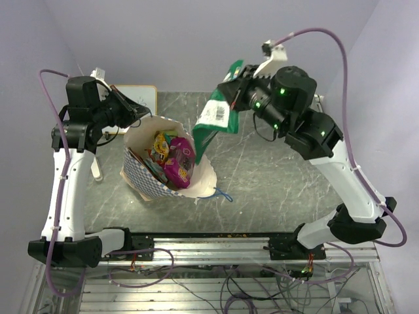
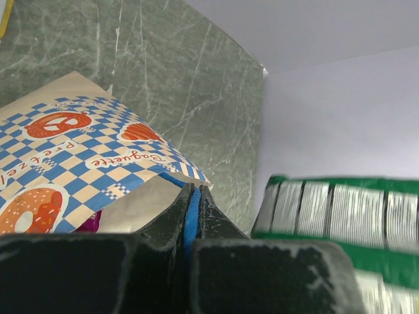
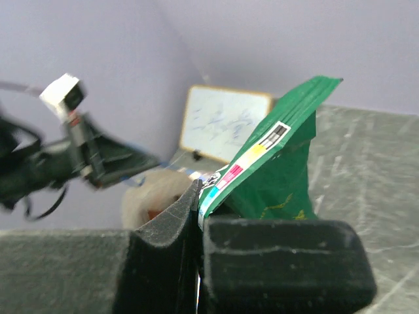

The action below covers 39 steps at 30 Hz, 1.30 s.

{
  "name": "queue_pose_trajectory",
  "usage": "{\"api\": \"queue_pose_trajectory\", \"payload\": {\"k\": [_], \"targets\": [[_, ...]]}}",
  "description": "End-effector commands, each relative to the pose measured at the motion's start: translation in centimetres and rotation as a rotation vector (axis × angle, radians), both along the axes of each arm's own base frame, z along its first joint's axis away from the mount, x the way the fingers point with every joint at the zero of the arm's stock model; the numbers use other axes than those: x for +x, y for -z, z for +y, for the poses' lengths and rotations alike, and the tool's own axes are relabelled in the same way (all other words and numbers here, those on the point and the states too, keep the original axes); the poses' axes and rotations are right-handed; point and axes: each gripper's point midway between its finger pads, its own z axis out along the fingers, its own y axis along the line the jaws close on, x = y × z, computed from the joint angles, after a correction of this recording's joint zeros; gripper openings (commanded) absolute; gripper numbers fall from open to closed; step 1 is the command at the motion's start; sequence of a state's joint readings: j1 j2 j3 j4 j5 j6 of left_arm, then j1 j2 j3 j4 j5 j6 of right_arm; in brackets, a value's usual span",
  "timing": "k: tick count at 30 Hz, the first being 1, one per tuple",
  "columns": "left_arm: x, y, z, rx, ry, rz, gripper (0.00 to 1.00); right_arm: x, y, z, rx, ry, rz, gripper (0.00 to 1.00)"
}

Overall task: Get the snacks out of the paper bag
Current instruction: Take out the snack from the paper bag, then place the snack at the center of the board.

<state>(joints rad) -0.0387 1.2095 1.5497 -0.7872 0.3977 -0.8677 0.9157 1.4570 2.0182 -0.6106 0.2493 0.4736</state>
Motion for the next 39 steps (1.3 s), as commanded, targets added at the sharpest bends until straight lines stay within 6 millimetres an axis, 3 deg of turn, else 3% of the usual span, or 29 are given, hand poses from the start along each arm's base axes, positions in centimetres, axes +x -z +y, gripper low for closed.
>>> {"api": "queue_pose_trajectory", "payload": {"k": [1,4,8,12,16,21,25,28,31,34,36,39], "targets": [[-0.5,-2.7,-0.5,-0.009,0.05,-0.102,0.07,4.4,-1.9,-5.2,0.063,0.21,-0.028,0.0],[-0.6,-2.9,-0.6,-0.001,0.064,-0.108,0.07,7.5,-0.7,-7.8,0.073,0.344,-0.012,0.0],[-0.7,-2.8,-0.9,-0.013,0.088,-0.103,0.07,12.3,2.4,-10.5,0.032,0.47,-0.009,0.0],[-0.7,-2.9,-1.1,-0.011,0.105,-0.102,0.07,17.1,7.4,-14.6,-0.12,0.663,0.071,0.0],[-0.5,-2.9,-1.2,0.003,0.123,-0.094,0.07,19.4,11.8,-19.6,-0.241,0.767,0.127,0.0],[-0.5,-2.7,-1.5,0.003,0.152,-0.104,0.07,18.3,17.1,-26.6,-0.358,0.893,0.209,0.0],[-0.5,-2.8,-1.8,-0.003,0.175,-0.114,0.07,14.1,21.2,-33.4,-0.462,1.043,0.309,0.0],[-0.4,-2.6,-2.1,-0.017,0.184,-0.109,0.07,11.0,23.3,-36.8,-0.562,1.129,0.357,0.0],[-0.3,-2.4,-2.4,-0.043,0.193,-0.106,0.07,9.2,25.4,-38.0,-0.664,1.15,0.411,0.0],[-0.6,-2.3,-2.4,-0.047,0.194,-0.1,0.07,9.1,28.5,-37.7,-0.71,1.111,0.488,0.0],[-0.8,-2.4,-2.3,-0.037,0.192,-0.1,0.07,10.0,30.7,-36.5,-0.696,1.053,0.552,0.01],[-1.0,-2.5,-2.2,-0.028,0.185,-0.101,0.07,13.3,33.6,-32.2,-0.607,0.88,0.628,0.22]]}}
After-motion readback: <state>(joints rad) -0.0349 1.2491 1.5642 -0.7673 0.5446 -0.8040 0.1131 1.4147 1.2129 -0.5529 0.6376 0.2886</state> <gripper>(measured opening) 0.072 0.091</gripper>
